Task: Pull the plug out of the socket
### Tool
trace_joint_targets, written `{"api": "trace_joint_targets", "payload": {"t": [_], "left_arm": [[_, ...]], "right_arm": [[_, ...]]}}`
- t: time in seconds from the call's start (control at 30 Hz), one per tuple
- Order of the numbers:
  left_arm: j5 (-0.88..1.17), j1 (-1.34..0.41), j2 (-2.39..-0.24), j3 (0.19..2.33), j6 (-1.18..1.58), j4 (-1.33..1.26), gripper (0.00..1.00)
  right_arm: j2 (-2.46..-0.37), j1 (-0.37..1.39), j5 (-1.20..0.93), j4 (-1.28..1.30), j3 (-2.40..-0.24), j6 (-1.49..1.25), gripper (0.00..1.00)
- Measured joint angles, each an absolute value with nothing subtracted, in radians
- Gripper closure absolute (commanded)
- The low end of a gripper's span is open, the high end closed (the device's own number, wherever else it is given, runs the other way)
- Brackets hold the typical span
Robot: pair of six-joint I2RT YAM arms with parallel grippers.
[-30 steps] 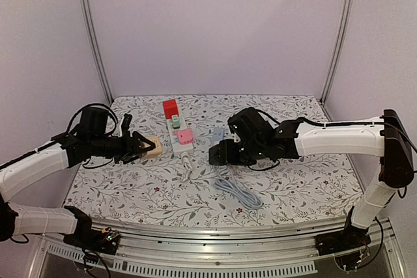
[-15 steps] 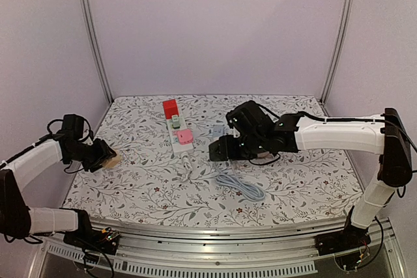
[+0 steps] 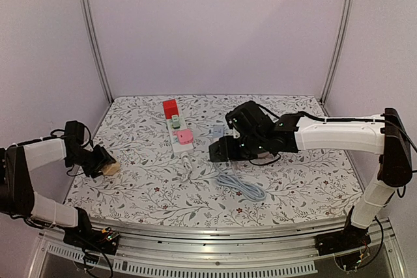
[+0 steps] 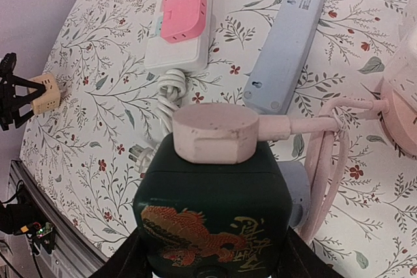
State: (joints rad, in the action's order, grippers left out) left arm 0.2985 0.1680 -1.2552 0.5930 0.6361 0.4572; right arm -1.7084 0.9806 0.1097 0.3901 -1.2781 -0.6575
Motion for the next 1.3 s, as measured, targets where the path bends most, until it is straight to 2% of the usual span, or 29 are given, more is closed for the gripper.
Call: {"api": "trace_joint_targets", "payload": {"t": [0.2, 0.5, 0.73, 1.1, 1.3], "left_arm": [[0.307, 0.179, -1.264, 0.59, 0.636, 0.442, 0.31], [0.319, 0.193, -1.261, 0.572, 0.645, 0.431, 0.01], [0.277, 0.195, -1.198, 0.574, 0.655, 0.481, 0.01], [0.091, 0.194, -0.94, 0.647, 0.666, 0.674, 0.01], [0.073, 0.122, -0.878, 0.711, 0.654, 0.731, 0.01]], "right_arm": [[-1.708, 0.981, 0.101, 0.39, -1.278, -0.656, 0.71], [-1.708, 0.981, 0.097, 0.391, -1.278, -0.657, 0.71], [-1.708, 0.981, 0.098, 0.395, -1.278, -0.657, 0.71], [-1.707, 0.981, 0.08, 0.4, -1.276, -0.652, 0.7], [-1.705, 0.981, 0.043, 0.396, -1.271, -0.634, 0.67]]}}
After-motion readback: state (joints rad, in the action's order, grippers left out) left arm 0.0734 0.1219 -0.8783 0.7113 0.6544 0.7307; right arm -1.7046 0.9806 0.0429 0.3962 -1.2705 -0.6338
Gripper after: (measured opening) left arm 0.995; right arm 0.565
